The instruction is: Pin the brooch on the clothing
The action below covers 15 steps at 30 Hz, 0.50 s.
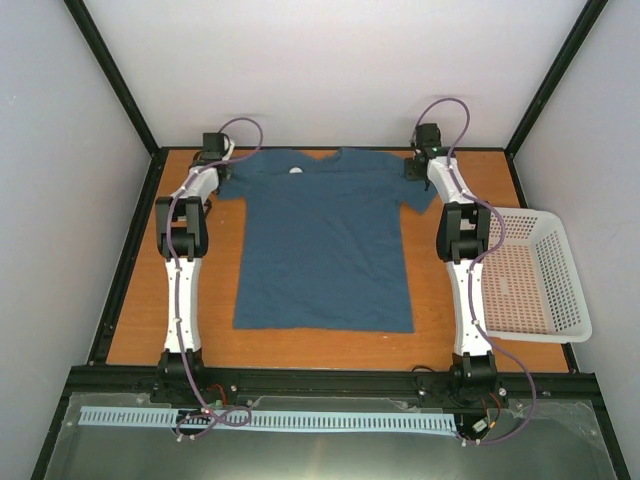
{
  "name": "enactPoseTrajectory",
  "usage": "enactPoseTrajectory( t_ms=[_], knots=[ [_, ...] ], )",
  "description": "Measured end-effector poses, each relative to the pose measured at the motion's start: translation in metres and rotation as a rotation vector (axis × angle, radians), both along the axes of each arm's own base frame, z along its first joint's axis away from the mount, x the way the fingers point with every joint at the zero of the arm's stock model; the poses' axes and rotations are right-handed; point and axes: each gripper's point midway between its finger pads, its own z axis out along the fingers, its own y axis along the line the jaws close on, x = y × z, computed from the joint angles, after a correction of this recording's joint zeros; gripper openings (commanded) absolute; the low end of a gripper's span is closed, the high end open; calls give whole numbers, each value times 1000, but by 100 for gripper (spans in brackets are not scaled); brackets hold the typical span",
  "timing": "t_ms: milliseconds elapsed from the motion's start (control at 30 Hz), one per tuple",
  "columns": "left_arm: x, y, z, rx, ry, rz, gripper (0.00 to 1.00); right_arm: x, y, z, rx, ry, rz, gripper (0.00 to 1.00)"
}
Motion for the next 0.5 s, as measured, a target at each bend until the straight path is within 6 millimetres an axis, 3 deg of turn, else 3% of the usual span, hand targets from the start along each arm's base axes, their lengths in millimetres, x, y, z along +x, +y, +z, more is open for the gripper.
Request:
enactPoseTrajectory(
  t_ms=[67, 133, 167, 200, 267, 400, 500],
  knots=[
    [5, 21, 1, 24, -23, 26, 1, 7, -5, 1, 5, -27, -7, 41],
    [9, 23, 2, 35, -36, 13, 5, 12, -8, 1, 15, -46, -4, 41],
    [10, 20, 2, 35, -40, 2, 22, 14, -8, 0, 20, -56, 0, 41],
    [12, 14, 3, 37, -43, -18, 31, 16, -7, 1, 24, -66, 7, 41],
    [15, 5, 5, 42, -51, -43, 39, 19, -7, 1, 27, -77, 18, 45],
    [9, -23, 16, 37, -42, -89, 63, 20, -7, 3, 18, -79, 35, 68],
    [-7, -48, 34, 18, -28, -97, 67, 13, -6, 7, 5, -53, 39, 83]
  ],
)
